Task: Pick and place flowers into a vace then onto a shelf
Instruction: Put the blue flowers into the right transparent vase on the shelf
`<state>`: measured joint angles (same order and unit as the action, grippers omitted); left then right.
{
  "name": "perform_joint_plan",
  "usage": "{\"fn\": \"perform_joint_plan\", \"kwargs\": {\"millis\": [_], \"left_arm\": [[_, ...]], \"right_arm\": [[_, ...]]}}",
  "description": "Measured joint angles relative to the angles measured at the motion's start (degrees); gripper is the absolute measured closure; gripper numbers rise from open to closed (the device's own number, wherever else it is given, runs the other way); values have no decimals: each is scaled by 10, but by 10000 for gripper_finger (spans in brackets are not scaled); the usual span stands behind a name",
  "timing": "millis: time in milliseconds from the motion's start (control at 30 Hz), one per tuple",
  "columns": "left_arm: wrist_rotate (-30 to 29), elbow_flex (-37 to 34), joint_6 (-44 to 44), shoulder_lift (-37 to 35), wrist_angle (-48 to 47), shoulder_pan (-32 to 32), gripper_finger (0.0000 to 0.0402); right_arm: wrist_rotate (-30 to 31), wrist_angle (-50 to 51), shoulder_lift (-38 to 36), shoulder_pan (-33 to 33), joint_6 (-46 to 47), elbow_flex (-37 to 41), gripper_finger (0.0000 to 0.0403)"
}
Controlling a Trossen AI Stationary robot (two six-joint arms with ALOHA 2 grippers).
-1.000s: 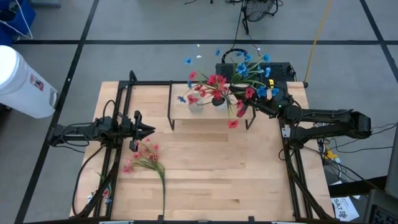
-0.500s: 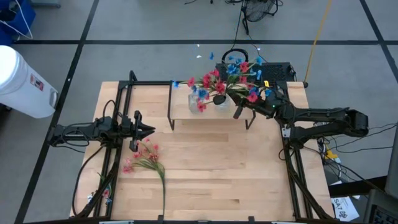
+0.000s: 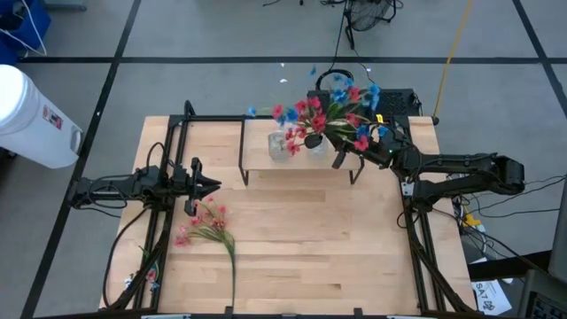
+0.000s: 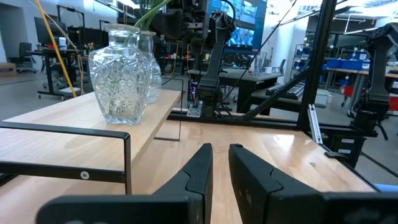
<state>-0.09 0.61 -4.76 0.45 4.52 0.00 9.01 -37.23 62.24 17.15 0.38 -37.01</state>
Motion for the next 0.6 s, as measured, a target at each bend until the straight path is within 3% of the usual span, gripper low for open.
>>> {"fn": "perform_joint_plan", "kwargs": {"millis": [600], "left_arm": [[0,0,0,0,0,0,344]], "right_arm": [[-1,29,0,0,-22,0,271]]}}
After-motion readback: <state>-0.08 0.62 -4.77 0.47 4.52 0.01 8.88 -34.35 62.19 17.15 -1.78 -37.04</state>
